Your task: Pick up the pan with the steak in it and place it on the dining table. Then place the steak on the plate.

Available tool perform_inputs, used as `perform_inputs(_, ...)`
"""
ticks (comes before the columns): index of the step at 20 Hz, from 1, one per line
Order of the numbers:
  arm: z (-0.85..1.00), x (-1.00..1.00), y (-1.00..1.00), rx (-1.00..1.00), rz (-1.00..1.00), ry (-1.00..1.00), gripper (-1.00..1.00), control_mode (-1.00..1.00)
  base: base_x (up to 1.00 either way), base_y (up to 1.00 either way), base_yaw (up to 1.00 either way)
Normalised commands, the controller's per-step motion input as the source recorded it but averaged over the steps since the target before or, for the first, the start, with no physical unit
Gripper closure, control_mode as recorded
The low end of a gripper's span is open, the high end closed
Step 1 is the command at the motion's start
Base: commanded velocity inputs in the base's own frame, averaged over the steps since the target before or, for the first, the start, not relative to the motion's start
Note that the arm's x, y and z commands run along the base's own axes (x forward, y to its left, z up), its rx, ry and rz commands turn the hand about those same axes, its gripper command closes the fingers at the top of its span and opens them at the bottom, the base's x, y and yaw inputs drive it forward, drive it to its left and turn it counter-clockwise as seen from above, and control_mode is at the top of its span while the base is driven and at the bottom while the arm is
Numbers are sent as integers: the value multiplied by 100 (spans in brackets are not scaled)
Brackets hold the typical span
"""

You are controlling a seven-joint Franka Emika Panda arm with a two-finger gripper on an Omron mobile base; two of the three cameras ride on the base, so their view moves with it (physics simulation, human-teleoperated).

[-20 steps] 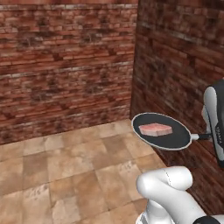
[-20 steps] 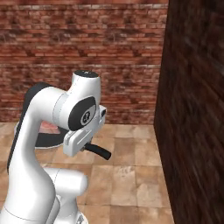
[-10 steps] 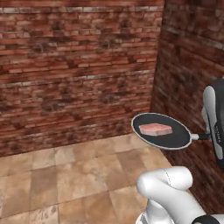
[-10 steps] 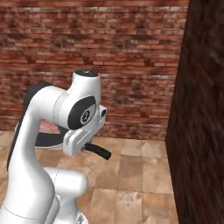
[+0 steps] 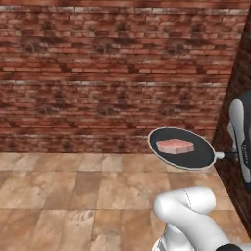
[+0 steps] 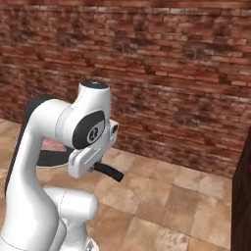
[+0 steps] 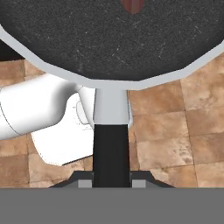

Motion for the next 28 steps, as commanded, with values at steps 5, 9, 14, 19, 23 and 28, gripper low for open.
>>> perform_inputs(5, 0, 0, 0, 0, 0, 0, 100, 100, -3, 0, 50)
perform_inputs(9, 0, 0, 0, 0, 0, 0, 100, 100, -3, 0, 50)
perform_inputs(14, 0, 0, 0, 0, 0, 0, 100, 100, -4, 0, 50)
perform_inputs(19, 0, 0, 0, 0, 0, 0, 100, 100, -4, 0, 50)
perform_inputs(23, 0, 0, 0, 0, 0, 0, 100, 100, -5, 0, 50)
perform_inputs(28, 0, 0, 0, 0, 0, 0, 100, 100, -5, 0, 50)
